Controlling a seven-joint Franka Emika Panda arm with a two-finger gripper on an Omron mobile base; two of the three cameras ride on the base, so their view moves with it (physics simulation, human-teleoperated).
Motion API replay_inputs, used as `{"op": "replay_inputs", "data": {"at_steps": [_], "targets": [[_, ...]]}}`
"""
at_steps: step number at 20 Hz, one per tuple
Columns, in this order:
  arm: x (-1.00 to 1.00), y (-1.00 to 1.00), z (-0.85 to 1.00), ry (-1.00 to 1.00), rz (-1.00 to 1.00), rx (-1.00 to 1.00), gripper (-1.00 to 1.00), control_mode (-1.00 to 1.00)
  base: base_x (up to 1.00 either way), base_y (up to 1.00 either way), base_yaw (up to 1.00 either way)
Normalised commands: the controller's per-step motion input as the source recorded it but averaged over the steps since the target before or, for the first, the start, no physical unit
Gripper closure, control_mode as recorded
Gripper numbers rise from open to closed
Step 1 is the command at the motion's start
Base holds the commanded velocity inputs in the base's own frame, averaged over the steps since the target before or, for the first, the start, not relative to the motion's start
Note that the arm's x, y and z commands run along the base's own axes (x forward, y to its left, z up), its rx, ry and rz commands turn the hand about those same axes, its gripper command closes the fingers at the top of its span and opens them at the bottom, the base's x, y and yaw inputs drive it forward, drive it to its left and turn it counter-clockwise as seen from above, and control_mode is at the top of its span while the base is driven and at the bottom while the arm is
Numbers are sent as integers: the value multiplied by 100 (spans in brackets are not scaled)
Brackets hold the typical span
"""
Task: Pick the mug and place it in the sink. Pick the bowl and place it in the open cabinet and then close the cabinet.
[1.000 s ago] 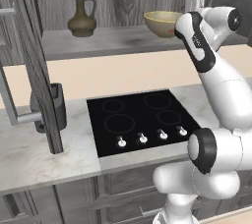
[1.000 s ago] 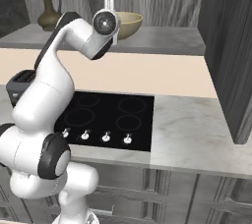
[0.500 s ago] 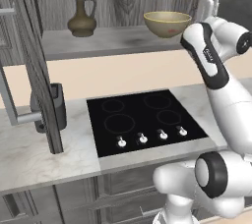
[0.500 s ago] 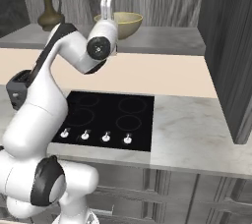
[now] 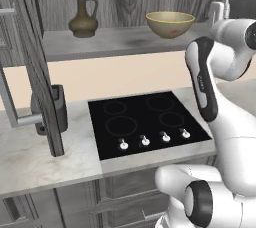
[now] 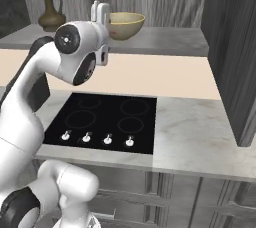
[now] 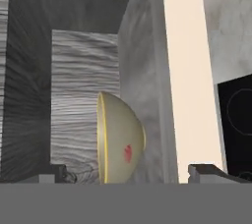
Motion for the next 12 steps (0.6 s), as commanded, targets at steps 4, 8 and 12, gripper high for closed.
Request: {"op": "replay_inputs", "data": {"at_steps": [4, 8, 12], "targets": [[-93, 0, 6, 28, -13, 1, -100, -100, 0, 0, 0], [-97, -3, 10, 6, -9, 5, -100, -100, 0, 0, 0], [-86, -16, -9, 0, -4, 7, -100, -100, 0, 0, 0]]}}
